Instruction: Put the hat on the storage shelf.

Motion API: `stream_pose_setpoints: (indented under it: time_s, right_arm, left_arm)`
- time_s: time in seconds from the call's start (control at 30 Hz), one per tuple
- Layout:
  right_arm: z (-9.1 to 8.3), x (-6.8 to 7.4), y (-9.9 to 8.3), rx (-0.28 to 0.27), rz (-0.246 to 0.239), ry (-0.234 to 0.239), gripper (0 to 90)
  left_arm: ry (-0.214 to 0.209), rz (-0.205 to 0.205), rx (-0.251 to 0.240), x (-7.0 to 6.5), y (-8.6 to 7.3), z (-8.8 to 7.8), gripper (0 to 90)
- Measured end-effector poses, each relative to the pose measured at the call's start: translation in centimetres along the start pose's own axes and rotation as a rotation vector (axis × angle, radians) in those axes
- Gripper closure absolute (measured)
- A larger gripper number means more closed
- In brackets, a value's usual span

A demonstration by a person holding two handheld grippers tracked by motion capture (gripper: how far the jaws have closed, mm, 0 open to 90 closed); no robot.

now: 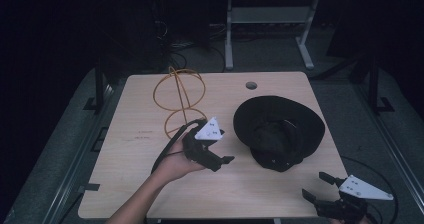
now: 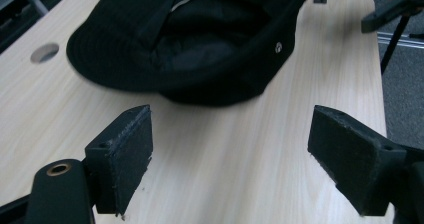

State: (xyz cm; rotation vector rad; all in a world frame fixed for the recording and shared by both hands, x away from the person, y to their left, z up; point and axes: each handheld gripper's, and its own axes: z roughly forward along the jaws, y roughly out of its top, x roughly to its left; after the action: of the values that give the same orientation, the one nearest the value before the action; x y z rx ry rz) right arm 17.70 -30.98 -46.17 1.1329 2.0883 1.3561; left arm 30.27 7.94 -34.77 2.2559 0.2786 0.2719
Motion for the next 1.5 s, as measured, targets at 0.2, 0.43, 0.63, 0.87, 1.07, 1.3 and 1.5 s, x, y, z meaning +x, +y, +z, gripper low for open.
stream_pose_setpoints:
  time_s: [0.2,0.43,0.63,0.87,1.07,1.3,1.5]
  right_arm:
    - [-0.1,0.0,0.0,-0.004,0.003,0.005,14.1]
    - [0.0,0.0,0.0,-0.002,-0.002,0.014,14.2]
    - [0.0,0.1,0.1,0.003,-0.005,0.019,14.2]
    - [0.0,0.1,0.1,0.000,-0.002,0.014,14.2]
    - [-0.2,0.2,0.1,-0.011,-0.005,-0.003,14.1]
    - [0.1,0.4,0.2,-0.018,-0.003,0.000,14.2]
    - [0.1,0.6,0.4,-0.041,0.000,0.000,14.1]
  left_arm:
    - [-0.012,0.051,0.056,0.4,1.8,2.4,19.9]
    - [-0.007,0.125,0.102,0.1,2.9,4.4,23.4]
    - [0.012,0.173,0.153,0.3,3.3,6.1,38.6]
    - [0.005,0.171,0.164,0.7,3.2,7.0,60.6]
    - [-0.020,0.166,0.137,0.4,3.4,6.9,71.0]
    - [-0.072,0.128,0.073,-0.6,3.9,6.5,80.4]
    - [-0.110,0.073,0.018,-0.6,4.1,5.7,83.0]
